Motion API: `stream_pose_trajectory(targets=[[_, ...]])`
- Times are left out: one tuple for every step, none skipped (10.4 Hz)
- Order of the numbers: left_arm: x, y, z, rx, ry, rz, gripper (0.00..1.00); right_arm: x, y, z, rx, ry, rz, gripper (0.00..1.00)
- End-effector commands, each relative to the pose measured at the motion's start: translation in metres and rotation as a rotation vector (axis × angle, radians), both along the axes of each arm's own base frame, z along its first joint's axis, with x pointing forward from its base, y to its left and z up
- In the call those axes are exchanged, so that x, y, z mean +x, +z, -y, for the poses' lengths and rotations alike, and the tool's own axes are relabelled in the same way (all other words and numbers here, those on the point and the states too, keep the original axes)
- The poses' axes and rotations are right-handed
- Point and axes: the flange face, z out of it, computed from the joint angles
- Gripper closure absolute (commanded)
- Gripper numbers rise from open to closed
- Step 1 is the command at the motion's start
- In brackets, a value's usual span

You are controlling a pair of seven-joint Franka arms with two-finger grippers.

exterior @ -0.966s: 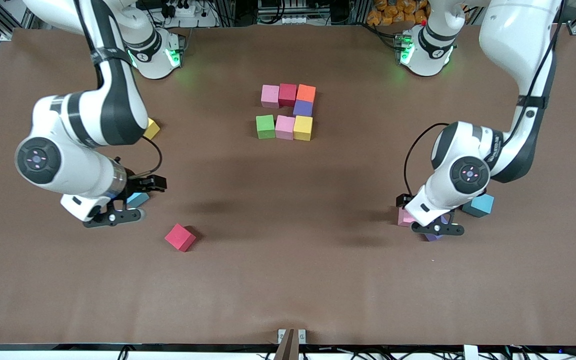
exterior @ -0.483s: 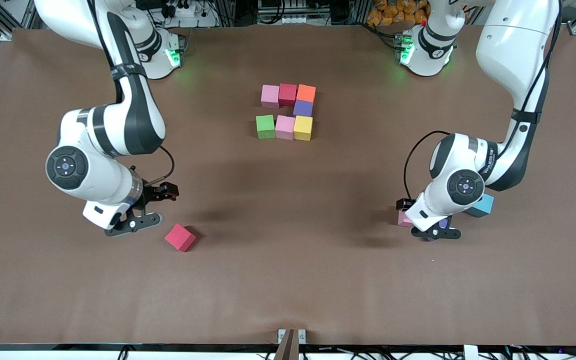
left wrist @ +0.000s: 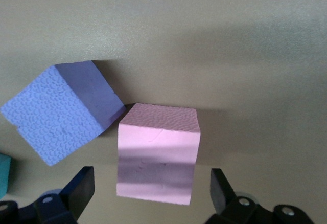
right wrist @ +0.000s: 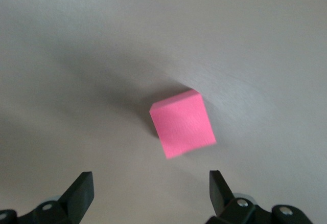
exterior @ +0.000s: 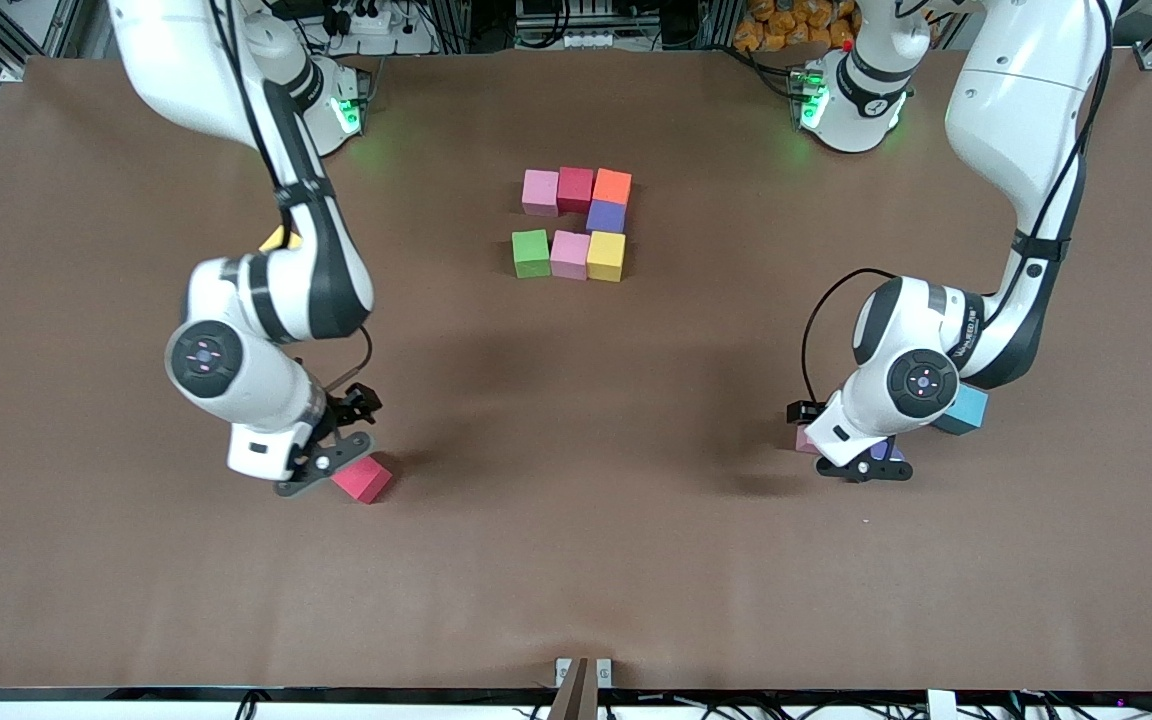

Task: Form number 2 with 11 blocks
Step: 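Grasp the lilac cube with the left gripper while the right gripper grasps pink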

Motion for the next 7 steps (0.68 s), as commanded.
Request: stream_pose_trajectory(targets=[[0.001,-0.011,-0.002,-0.021,0.000,0.000,0.00,0.007,-0.032,0.004,0.039,0.072,0.012,0.00],[0.001,-0.012,-0.001,-0.022,-0.005,0.001,0.00,0.010,-0.043,0.009,0.037,0.099,0.032,0.00],[0.002,-0.014,-0.001,-0.025,-0.013,0.001,0.00,0.013,-0.052,0.012,0.030,0.115,0.046,0.00],[0.002,-0.017,0.000,-0.028,-0.018,0.007,0.00,0.015,-0.058,0.013,0.025,0.132,0.067,0.00],[0.004,-0.020,-0.001,-0.032,-0.017,0.010,0.00,0.018,-0.062,0.014,0.019,0.159,0.086,0.00],[0.006,-0.022,0.000,-0.035,-0.018,0.019,0.00,0.020,-0.068,0.017,0.014,0.170,0.099,0.00],[0.008,-0.020,0.000,-0.038,-0.020,0.031,0.00,0.021,-0.074,0.021,0.010,0.167,0.100,0.00]])
